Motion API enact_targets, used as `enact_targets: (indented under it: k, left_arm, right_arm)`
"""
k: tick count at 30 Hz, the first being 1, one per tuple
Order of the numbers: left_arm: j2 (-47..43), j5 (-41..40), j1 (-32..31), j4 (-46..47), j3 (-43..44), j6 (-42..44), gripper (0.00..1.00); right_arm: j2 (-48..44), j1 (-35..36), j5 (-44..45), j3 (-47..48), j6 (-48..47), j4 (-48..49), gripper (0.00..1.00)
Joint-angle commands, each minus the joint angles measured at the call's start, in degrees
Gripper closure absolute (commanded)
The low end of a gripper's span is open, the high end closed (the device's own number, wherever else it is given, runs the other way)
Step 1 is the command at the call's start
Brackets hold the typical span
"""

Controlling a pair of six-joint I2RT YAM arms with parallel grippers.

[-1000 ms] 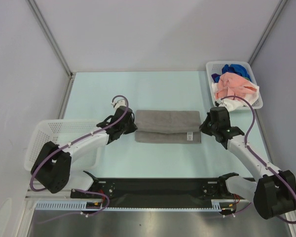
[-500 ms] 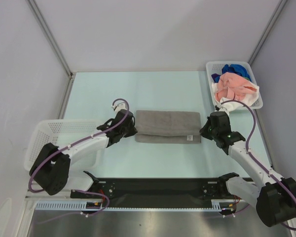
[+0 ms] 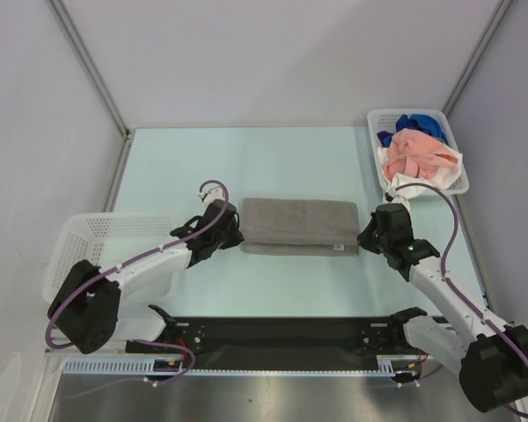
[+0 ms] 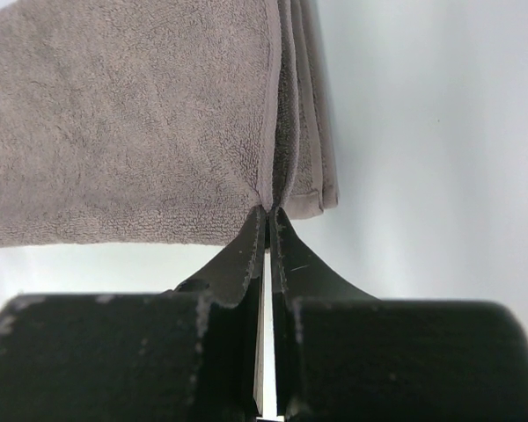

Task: Fold and stack the towels
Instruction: Fold the towel

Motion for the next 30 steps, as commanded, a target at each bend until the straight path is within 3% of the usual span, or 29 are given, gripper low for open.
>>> enact_targets:
  k: [1,14,15,17,18,19,20,22,25,30]
  left_arm:
    - [-1.86,-1.49,-0.6,0.91,-1.11,-1.13,1.0]
    - [-0.72,-0.79,-0.87,3.11,-3.84,-1.92,1.0]
    - [-0.19,-0.7,-0.95,3.55,-3.93,-1.84,0.97]
    - [-0.1,-0.7,-0.95,3.73,-4.19,-1.92,0.76]
    - [-0.62,-0.7,-0.95,4.08,-4.28,-1.57,0.72]
    - [-0.98,-0.96,-0.95,3.99,-4.28,-1.31,0.66]
    - [-1.5,-1.31,-0.95,3.73,-4.02,-0.96,0.53]
    - [-3.25,-2.63,-0.95,2.24,-3.23,0.79,0.49]
    - [-4.49,-4.56,-0.25,-0.57,-0.33,2.9,0.43]
    - [1.2,-1.49,3.87,-1.72,5.99,6.6,0.43]
  right_arm:
    - [-1.37,0.41,1.34,-1.02,0.62,-0.37,1.0]
    - [-2.07,0.85,1.17,-4.36,1.33,0.42,0.99]
    - [-1.98,0.85,1.17,-4.88,1.41,0.69,0.9]
    - [-1.81,0.85,1.17,-4.97,1.24,0.86,0.75]
    - [-1.89,0.85,1.43,-4.71,0.98,0.6,0.62]
    - [-2.24,0.94,1.43,-4.45,0.8,0.51,0.57]
    - [-2.33,0.85,1.43,-4.01,0.71,0.25,0.53]
    - [-2.42,0.85,1.96,-2.18,0.27,-0.97,0.46]
    - [-2.16,0.85,2.48,-0.24,-0.34,-2.03,0.46]
    - [0.2,1.46,0.47,3.37,-0.87,0.07,0.61]
